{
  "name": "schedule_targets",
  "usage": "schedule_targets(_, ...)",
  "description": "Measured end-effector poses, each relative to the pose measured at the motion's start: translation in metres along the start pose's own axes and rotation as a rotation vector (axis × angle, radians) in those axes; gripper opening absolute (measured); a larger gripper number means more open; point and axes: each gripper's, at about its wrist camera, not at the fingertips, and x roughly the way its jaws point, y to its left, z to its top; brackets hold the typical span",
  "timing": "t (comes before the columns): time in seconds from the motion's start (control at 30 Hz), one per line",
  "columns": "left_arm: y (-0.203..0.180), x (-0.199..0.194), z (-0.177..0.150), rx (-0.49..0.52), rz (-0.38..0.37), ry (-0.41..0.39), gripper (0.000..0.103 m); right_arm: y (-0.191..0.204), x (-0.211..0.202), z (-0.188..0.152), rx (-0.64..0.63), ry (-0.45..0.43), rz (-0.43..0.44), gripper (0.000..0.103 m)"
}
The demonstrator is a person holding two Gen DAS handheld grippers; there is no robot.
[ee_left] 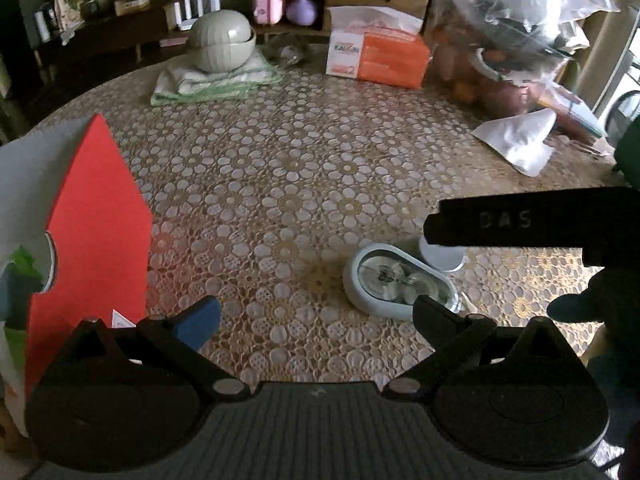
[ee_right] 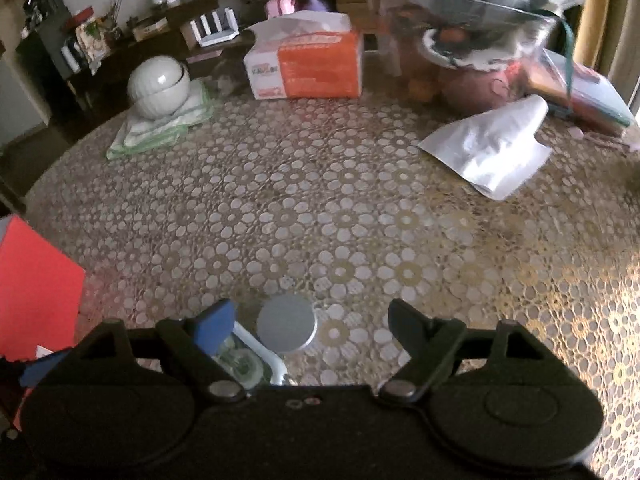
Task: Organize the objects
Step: 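Grasp the grey round disc with the right gripper while the left gripper approaches the grey oval case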
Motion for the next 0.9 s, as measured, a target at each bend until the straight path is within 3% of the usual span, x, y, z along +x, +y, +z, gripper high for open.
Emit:
schedule_targets(0.17, 0.004, 0.006, 0.000, -0.021, 0.025, 0.007, 0.103, 0.005, 0.010, 0.004, -0.025, 0.024, 0.006, 0.079)
schedule_targets(0.23, 0.006, 0.006, -0.001, -0.026, 0.029, 0.010, 0.103, 0.004, 0.014, 0.004, -0.023, 0.033, 0.006, 0.073)
schedule_targets(0.3, 0.007, 0.008, -0.002, -0.029, 0.033, 0.013, 0.103, 0.005, 0.018, 0.005, -0.016, 0.047, 0.002, 0.060)
schedule_targets(0.53, 0.006, 0.010, 0.000, -0.029, 0.026, 0.013, 0.103, 0.009, 0.024, 0.003, -0.028, 0.054, -0.008, 0.058)
schedule_targets(0.67, 0.006, 0.011, 0.000, -0.032, 0.014, 0.015, 0.103, 0.011, 0.025, 0.003, -0.044, 0.059, 0.001, 0.044)
schedule_targets(0.9, -0.007, 0.013, -0.004, 0.093, -0.028, -0.012, 0.103, 0.007, 0.021, 0.000, -0.068, 0.059, 0.025, 0.039)
